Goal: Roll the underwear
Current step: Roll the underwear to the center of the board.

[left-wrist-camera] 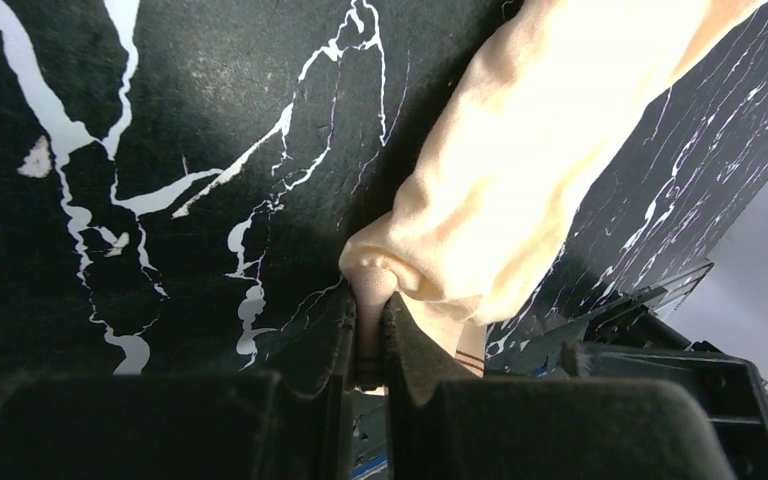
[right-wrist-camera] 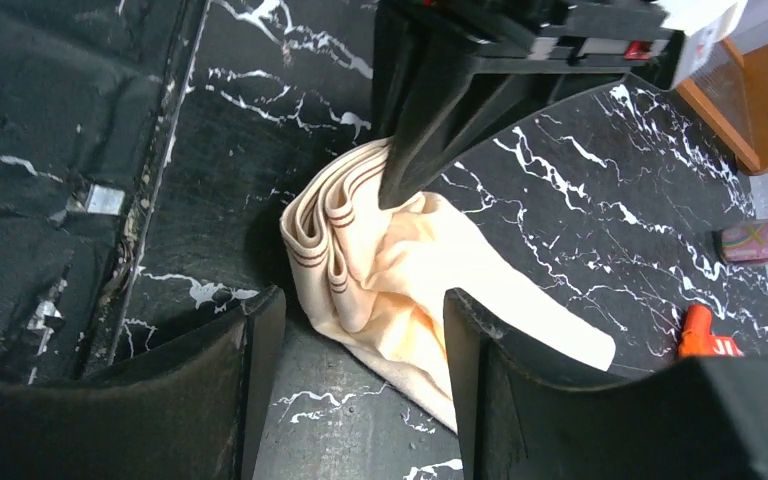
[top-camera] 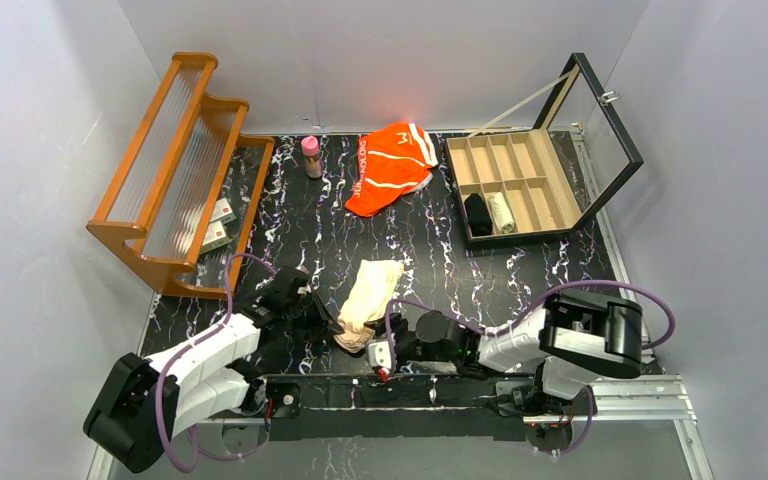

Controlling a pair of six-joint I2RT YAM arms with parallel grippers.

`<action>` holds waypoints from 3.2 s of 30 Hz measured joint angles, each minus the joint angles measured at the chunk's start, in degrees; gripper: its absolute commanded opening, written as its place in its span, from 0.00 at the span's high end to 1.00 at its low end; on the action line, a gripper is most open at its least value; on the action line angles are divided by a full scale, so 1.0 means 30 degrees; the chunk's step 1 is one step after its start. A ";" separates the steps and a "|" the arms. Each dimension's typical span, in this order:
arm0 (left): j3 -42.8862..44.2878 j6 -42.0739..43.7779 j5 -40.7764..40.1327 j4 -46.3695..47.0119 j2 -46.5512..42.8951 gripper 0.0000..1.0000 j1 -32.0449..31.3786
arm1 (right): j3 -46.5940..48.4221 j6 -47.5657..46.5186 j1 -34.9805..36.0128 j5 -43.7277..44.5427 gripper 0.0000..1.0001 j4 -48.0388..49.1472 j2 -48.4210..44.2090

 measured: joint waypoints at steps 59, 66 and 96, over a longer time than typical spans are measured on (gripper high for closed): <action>0.0066 0.3147 0.1413 0.2171 -0.1916 0.23 -0.0007 | -0.4007 3.3929 -0.4532 0.3526 0.99 1.1737 0.6965; 0.0168 0.3708 0.2477 0.4692 0.1035 0.23 -0.0131 | -0.4087 3.6807 -0.5173 0.3432 0.98 0.8888 0.5056; 0.1005 -0.1647 -0.1574 1.1446 0.7613 0.95 -0.3956 | -0.4430 3.9925 -0.6492 0.1931 0.74 0.8087 0.5013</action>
